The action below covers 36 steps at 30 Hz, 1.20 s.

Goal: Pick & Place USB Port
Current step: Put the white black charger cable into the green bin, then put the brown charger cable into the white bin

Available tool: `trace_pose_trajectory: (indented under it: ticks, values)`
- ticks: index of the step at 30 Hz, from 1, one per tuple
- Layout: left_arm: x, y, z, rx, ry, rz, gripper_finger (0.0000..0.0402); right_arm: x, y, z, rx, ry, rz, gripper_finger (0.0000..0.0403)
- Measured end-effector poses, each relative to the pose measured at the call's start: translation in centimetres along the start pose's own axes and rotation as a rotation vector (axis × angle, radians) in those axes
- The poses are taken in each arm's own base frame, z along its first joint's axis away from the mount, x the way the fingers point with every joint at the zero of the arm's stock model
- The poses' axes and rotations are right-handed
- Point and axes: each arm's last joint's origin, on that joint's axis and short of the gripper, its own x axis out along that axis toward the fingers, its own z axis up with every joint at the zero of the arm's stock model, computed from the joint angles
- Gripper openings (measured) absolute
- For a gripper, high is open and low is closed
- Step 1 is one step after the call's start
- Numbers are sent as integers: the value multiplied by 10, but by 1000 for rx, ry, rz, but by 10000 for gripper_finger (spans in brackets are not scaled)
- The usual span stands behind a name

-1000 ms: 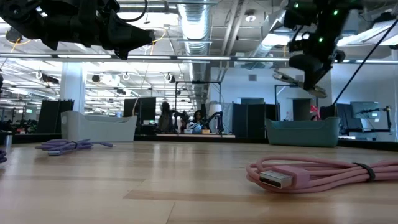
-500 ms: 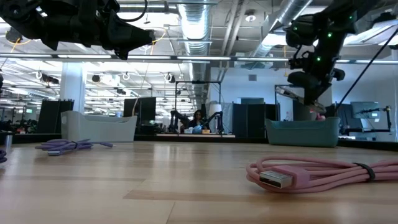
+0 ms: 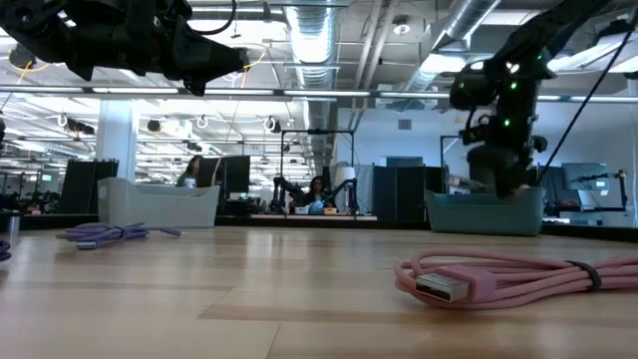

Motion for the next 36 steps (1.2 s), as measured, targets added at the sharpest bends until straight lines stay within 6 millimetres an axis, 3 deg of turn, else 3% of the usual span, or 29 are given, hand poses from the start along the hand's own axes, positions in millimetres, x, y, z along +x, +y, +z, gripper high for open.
trace_pose_trajectory:
  ticks: [10, 17, 26, 36]
  values:
    - [0, 0, 0, 0, 0, 0, 110, 41, 14, 3, -66, 149, -10, 10]
    - [0, 0, 0, 0, 0, 0, 110, 48, 17, 8, -60, 135, 0, 16]
    - [0, 0, 0, 0, 0, 0, 110, 33, 12, 8, -43, 87, 23, 116]
    - [0, 0, 0, 0, 0, 0, 110, -22, 4, 12, -55, 105, 49, 171]
